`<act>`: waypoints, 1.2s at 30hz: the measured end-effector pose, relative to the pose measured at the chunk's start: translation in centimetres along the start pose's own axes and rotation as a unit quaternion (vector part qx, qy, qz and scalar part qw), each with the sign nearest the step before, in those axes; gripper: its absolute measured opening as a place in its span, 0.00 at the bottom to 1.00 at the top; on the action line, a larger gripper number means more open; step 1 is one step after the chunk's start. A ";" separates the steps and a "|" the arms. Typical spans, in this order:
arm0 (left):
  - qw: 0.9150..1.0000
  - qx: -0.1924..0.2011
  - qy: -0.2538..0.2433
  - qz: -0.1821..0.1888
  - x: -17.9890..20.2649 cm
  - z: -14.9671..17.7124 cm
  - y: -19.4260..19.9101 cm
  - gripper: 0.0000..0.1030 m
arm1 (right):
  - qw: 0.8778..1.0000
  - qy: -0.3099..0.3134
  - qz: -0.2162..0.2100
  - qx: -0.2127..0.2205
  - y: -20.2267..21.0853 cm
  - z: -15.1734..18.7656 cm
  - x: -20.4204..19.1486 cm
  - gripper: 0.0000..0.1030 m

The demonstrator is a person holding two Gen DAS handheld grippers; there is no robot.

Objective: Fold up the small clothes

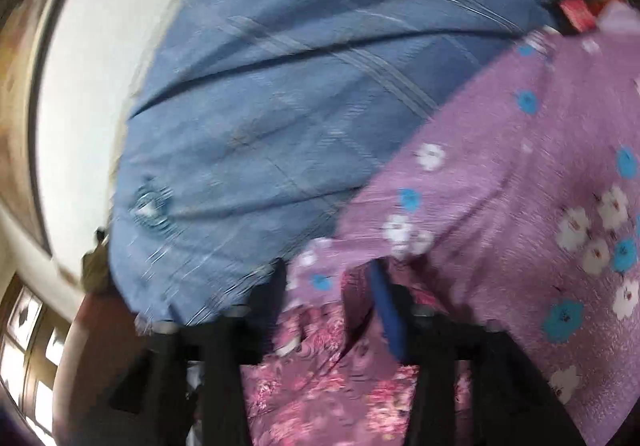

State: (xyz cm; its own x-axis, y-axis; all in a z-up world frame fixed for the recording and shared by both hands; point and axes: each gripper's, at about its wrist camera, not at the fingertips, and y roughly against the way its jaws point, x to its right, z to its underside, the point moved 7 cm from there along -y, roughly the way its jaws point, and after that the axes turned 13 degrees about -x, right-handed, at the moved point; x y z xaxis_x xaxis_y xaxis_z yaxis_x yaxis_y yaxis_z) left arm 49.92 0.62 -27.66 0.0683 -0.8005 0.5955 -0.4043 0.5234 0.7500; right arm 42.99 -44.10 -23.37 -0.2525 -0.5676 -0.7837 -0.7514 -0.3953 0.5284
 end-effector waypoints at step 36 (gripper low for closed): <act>0.997 0.045 0.022 0.063 2.1 0.7 3.1 0.68 | 0.975 0.179 0.110 -0.076 -6.9 2.7 -10.4 0.38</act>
State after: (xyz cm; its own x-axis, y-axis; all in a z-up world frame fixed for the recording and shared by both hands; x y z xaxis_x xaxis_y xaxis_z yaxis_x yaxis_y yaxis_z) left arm 48.19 0.36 -24.21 0.0507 -0.7148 0.6975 -0.4925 0.5897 0.6401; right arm 49.17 -33.49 -19.79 -0.1483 -0.8561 -0.4950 -0.5976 -0.3212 0.7346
